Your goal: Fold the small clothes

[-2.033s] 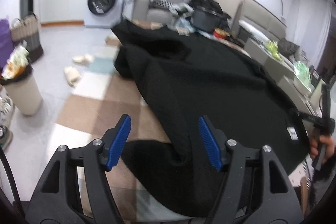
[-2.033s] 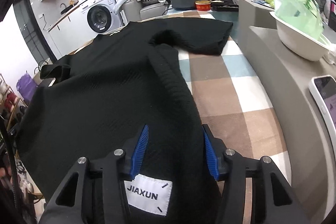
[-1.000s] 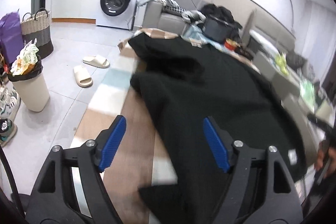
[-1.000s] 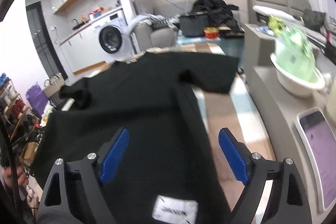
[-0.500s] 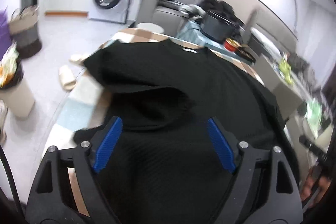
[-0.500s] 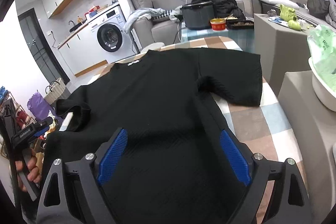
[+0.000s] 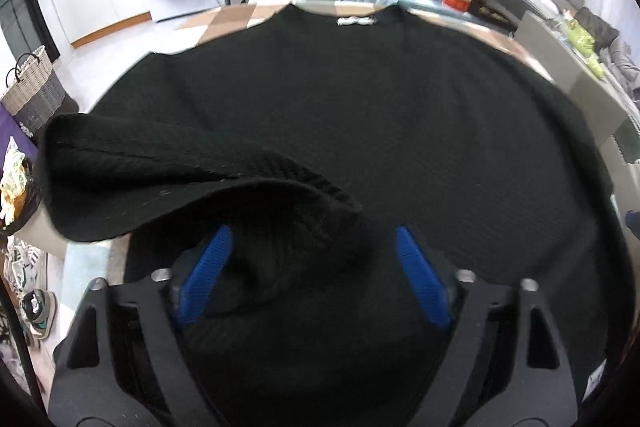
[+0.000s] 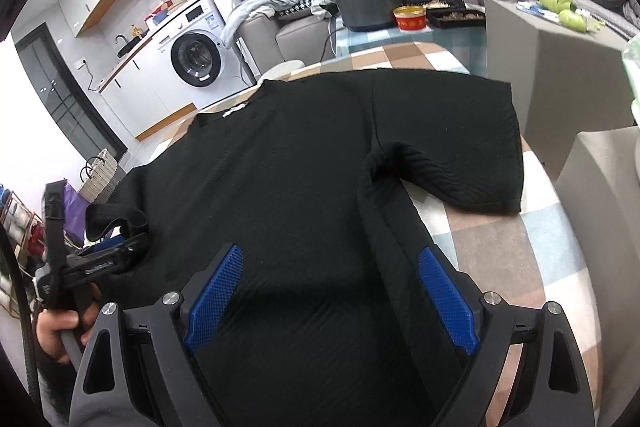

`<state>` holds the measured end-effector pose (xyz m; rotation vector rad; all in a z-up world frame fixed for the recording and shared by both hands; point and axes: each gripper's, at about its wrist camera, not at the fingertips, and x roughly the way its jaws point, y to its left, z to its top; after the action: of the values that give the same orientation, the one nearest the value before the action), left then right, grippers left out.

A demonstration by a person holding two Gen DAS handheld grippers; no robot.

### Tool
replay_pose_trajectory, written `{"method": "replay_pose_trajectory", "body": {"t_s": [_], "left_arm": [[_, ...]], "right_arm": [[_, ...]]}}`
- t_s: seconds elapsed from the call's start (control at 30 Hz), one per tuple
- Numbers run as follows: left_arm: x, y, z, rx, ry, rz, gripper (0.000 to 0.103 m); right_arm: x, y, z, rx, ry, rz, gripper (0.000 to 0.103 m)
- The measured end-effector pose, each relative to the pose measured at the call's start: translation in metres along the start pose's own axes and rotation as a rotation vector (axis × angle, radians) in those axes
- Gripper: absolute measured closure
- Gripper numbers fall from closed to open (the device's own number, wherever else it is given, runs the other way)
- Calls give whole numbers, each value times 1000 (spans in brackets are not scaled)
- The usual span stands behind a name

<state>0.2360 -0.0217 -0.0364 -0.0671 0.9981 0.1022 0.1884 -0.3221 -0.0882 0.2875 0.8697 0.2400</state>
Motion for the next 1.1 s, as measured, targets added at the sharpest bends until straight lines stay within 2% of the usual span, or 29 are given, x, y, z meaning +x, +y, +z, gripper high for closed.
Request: {"method": "replay_pose_trajectory", "body": {"t_s": [0.03, 0.07, 0.1, 0.13, 0.17, 0.2, 0.3, 0.37, 0.5, 0.73, 0.87, 0.93, 1.0, 1.1], "left_arm": [[4, 2, 3, -14, -1, 10, 54], [6, 5, 4, -26, -7, 10, 79], [3, 12, 5, -50, -34, -16, 98], [-7, 23, 4, -87, -89, -57, 98], [-18, 34, 3, -116, -134, -66, 98], [-33, 50, 2, -152, -193, -49, 99], [-69, 100, -2, -256, -303, 9, 99], [-83, 135, -6, -330, -330, 58, 99], [-85, 180, -11, -419, -324, 105, 99], [-53, 223, -23, -534, -209, 93, 97], [-37, 241, -40, -581, -169, 57, 81], [-28, 251, -43, -592, -171, 56, 77], [-25, 257, -47, -597, -171, 50, 77], [-20, 263, -50, -602, -163, 48, 77]], "right_arm": [[3, -2, 1, 10, 6, 1, 12], [7, -5, 3, 21, 12, 0, 12], [8, -7, 3, 28, 16, -3, 12], [11, -10, 4, 40, 21, -8, 12], [12, -12, 5, 47, 22, -9, 12], [11, -13, 4, 52, 21, -11, 12], [10, -19, 5, 63, 19, -25, 12], [9, -24, 6, 69, 20, -41, 12], [8, -33, 11, 76, 19, -77, 12], [4, -47, 16, 127, 9, -115, 12], [7, -63, 21, 241, 17, -65, 12], [12, -72, 24, 307, 29, -59, 20], [14, -82, 26, 364, 34, -84, 23], [18, -98, 31, 388, 22, -176, 26]]}}
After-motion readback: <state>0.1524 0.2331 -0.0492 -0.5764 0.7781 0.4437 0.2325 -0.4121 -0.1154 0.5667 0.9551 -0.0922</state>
